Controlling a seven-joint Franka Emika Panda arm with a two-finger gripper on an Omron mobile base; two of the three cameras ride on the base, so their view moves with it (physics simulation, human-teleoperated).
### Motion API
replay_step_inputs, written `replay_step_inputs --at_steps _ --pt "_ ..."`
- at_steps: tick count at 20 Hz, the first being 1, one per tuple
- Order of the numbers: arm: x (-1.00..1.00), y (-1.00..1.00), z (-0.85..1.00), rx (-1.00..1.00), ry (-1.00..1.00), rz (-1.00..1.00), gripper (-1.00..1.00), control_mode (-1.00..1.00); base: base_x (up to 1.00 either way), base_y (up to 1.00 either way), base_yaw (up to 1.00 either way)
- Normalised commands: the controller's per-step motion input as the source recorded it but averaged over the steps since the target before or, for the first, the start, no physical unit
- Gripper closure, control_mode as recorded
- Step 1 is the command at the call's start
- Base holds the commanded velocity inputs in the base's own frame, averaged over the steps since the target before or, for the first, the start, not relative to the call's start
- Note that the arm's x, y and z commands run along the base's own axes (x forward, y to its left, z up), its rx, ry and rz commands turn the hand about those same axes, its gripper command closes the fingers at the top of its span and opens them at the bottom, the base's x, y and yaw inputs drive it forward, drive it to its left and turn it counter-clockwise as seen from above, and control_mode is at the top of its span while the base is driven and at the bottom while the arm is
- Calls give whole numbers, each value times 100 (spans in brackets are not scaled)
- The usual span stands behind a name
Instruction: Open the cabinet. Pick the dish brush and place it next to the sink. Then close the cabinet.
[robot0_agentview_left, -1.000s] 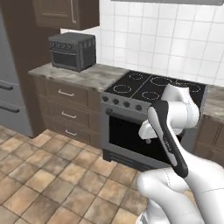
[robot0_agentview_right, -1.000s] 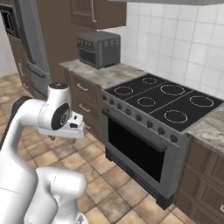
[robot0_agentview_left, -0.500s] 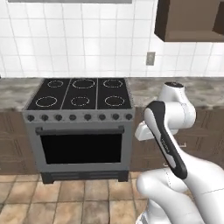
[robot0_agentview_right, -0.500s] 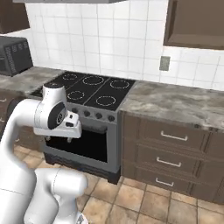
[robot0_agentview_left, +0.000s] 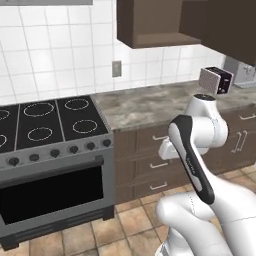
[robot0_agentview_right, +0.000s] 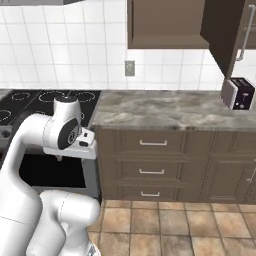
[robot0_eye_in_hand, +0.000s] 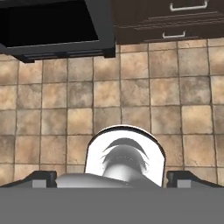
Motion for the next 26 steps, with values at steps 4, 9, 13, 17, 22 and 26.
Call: replay_step_inputs --at_steps 4,9,13,17,22,26 --pt "0 0 0 0 0 0 -100 100 68 -6 3" --pt "0 0 0 0 0 0 -100 100 51 -36 28" --pt "0 0 0 0 0 0 -100 100 32 -54 37" --pt "0 0 0 0 0 0 -100 100 2 -92 21" --pt "0 0 0 0 0 0 -100 100 7 -82 -2" --pt "0 0 0 0 0 0 -100 100 26 -26 -16"
